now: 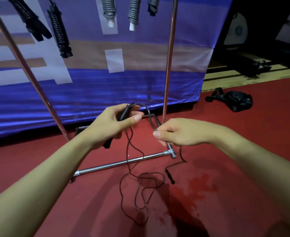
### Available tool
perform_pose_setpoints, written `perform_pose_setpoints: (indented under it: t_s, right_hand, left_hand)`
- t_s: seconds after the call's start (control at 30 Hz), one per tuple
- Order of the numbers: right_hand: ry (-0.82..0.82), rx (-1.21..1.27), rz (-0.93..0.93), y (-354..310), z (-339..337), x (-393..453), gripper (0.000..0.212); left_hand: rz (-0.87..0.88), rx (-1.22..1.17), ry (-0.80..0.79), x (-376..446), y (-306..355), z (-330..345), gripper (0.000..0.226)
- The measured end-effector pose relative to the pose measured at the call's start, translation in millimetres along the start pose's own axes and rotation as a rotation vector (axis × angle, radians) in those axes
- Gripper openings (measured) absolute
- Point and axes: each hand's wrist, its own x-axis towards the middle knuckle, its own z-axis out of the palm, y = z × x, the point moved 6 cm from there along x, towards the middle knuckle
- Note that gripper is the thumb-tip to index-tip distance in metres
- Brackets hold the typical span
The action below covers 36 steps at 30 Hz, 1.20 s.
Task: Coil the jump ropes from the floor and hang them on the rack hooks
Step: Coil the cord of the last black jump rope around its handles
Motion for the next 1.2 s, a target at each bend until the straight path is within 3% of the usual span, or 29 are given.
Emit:
perform_pose_setpoints:
  t_s: [0.2, 0.37, 0.53, 0.63, 0.77, 0.83, 0.9, 0.93, 1.03, 1.2]
  right_hand:
    - [-0.069, -0.158, 0.04, 2, -4, -7, 0.044]
    - [-0.023, -0.158, 0.002, 2, -9, -6, 0.045]
    - [0.171, -0.153, -0.067, -4, -10, 0, 0.042]
    - [0.174, -0.119, -0.071, -4, -10, 0, 0.041]
    - [-0.103, 0.249, 0.102, 32, 0, -6, 0.041]
    - [-0.203, 0.339, 0.217, 62, 8, -17, 0.043]
    - [-0.191, 0.404, 0.266, 81, 14, -23, 0.045]
    - [-0.15, 0.435, 0.26, 85, 13, -22, 0.044]
    - [-0.042, 0.47, 0.197, 76, 6, -14, 0.042]
    - [0.057, 0.388, 0.122, 44, 4, 0, 0.045]
  left_hand:
    - [0.045, -0.026, -0.027, -2, -3, -2, 0.035]
    - [0.054, -0.235, 0.062, 1, -3, -4, 0.032]
    - [0.02, 0.001, -0.188, -11, 8, 25, 0.029]
    - [0.062, 0.168, -0.248, -12, 13, 36, 0.024]
    - [0.157, 0.295, -0.057, -1, 13, -2, 0.02]
    - [0.102, 0.282, 0.121, 4, -7, -38, 0.02]
    - [0.004, 0.246, 0.223, 0, -35, -59, 0.012]
    - [-0.028, 0.255, 0.21, -2, -46, -59, 0.008]
    - [-0.081, 0.303, 0.05, -2, -57, -29, 0.025]
    - [0.109, 0.236, -0.053, 1, -15, 34, 0.028]
